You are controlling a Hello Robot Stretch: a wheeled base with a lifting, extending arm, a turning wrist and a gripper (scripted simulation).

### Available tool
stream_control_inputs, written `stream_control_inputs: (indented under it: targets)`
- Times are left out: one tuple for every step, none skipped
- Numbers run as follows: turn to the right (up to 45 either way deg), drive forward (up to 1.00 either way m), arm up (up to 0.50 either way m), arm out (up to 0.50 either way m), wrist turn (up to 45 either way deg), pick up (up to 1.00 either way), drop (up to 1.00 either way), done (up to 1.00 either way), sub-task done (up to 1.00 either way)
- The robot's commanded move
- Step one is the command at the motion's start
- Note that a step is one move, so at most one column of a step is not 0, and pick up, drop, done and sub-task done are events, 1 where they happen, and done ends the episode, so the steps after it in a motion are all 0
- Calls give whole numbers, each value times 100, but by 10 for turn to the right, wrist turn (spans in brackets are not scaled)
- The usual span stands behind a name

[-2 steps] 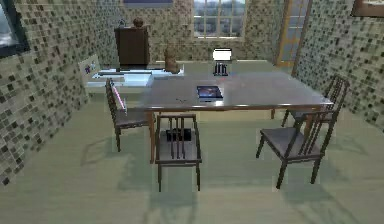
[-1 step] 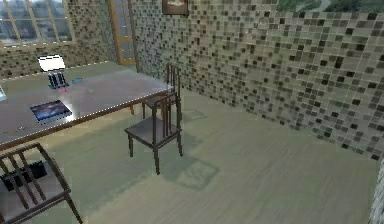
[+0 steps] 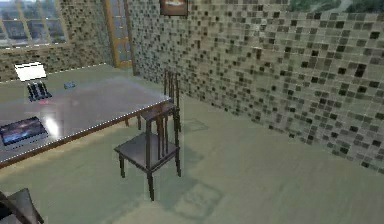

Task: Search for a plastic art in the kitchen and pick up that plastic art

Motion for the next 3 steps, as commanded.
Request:
stream_control_inputs:
  targets:
    - [120,0,0,0,0,0,0,0,0]
    - [0,100,0,0,0,0,0,0,0]
    - [0,30,0,0,0,0,0,0,0]
